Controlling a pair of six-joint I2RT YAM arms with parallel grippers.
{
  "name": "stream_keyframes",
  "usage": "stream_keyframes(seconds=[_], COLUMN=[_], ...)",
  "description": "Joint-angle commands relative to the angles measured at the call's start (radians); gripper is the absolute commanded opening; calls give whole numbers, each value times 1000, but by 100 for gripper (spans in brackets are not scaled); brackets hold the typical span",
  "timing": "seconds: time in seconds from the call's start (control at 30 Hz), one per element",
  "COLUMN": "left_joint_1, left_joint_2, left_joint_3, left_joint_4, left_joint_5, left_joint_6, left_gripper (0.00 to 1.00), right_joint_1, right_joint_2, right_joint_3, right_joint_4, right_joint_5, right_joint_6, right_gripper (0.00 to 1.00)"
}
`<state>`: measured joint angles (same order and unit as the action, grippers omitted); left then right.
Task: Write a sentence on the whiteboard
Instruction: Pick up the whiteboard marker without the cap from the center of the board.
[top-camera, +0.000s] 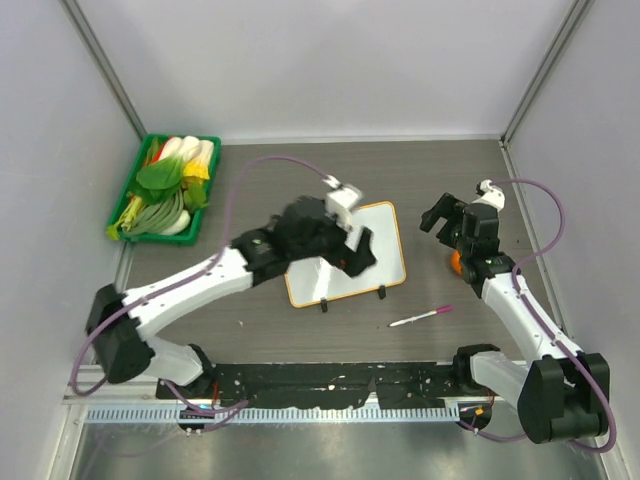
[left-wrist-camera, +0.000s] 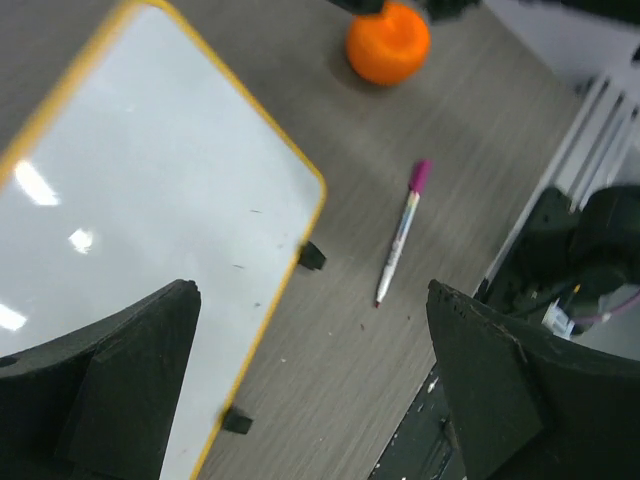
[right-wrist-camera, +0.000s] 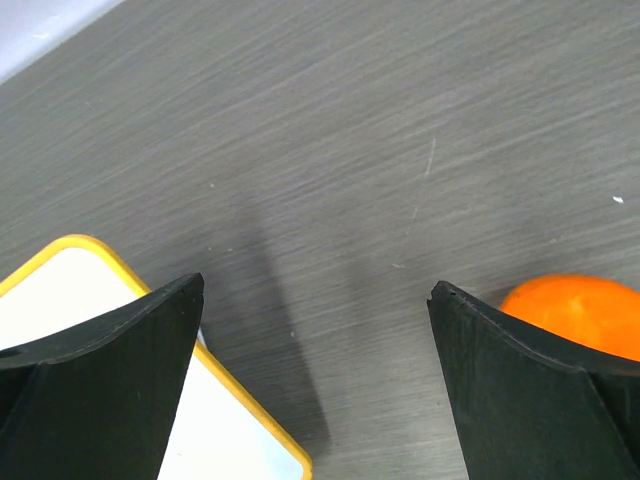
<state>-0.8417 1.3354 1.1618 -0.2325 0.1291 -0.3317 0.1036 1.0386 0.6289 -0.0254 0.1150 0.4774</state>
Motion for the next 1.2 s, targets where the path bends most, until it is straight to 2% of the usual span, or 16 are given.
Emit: stream_keyframes(seconds=[0.0,0.13,0.33,0.4,0.5,0.6,0.7,1.0,1.1,1.17], left_joint_1=[-250,-385,-470,-485,-491,-491,-491,-484,-478,-476], left_joint_2=[206,372,536,577,628,666,705,820,821,820], left_joint_3=[102,171,239,246,253,257,285,354,334,323], left_joint_4=[-74,-62,-31,-19,8,42,56,35,39,35], left_joint_5=[-121,-169,-134,-134,-105,-120,-174,-244,-253,-266], left_joint_6=[129,201,256,264,257,249,258,263,252,252], left_gripper=[99,93,82,80,71,63,60,25,2,0], right_joint_1=[-24,-61,-139,-153,-156,-156,-156,-156,-156,-156], right_joint_2=[-17,-48,-75,-78,-80,-86,-84,-89,-88,-89], right_joint_3=[9,-15,-41,-47,-51,-49,-44,-37,-35,-32], right_joint_4=[-39,-64,-102,-103,-108,-113,-120,-131,-133,-133], right_joint_5=[-11,-29,-63,-71,-72,-72,-64,-54,-52,-49], right_joint_6=[32,44,72,75,75,70,63,50,46,43], right_gripper=[99,99,99,99,100,99,100,100,100,99])
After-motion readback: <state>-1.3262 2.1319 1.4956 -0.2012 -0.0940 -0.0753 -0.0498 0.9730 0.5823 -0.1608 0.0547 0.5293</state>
